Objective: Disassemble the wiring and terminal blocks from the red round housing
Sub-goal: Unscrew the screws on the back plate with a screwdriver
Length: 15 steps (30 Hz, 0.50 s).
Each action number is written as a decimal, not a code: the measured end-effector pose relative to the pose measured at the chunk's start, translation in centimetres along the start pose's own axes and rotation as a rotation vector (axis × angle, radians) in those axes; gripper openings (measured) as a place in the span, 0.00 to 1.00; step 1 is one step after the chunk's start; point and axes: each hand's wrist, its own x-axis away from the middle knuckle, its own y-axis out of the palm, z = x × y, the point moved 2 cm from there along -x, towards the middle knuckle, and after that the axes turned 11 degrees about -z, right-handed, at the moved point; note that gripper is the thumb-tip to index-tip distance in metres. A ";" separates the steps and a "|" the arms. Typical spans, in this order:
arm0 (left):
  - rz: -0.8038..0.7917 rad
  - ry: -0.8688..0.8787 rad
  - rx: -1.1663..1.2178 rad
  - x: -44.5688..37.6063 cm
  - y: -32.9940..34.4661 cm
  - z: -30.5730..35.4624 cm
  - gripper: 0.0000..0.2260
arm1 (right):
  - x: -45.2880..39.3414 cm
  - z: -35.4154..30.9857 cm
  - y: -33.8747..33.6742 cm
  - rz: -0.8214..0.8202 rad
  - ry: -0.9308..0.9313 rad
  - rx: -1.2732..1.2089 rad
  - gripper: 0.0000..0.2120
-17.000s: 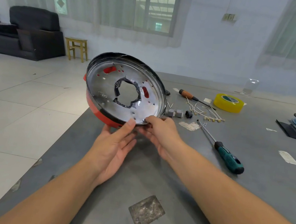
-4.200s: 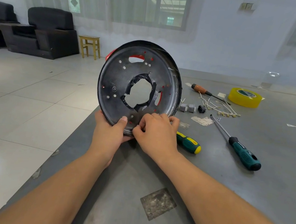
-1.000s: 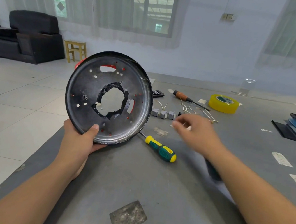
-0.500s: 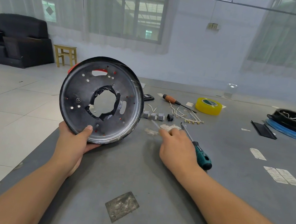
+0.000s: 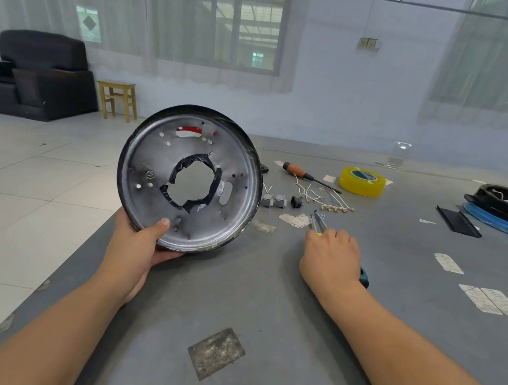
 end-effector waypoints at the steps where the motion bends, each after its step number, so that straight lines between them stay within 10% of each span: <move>1: -0.006 -0.004 0.002 0.0 0.0 0.0 0.22 | 0.0 0.0 0.0 0.006 0.004 0.006 0.11; 10: -0.063 -0.096 0.168 0.5 0.3 0.4 0.17 | 1.9 -3.9 -1.9 0.470 -0.465 -0.220 0.34; 15: -0.089 -0.219 0.221 0.8 0.0 0.9 0.09 | 2.2 -5.0 -2.7 0.574 -0.522 -0.281 0.24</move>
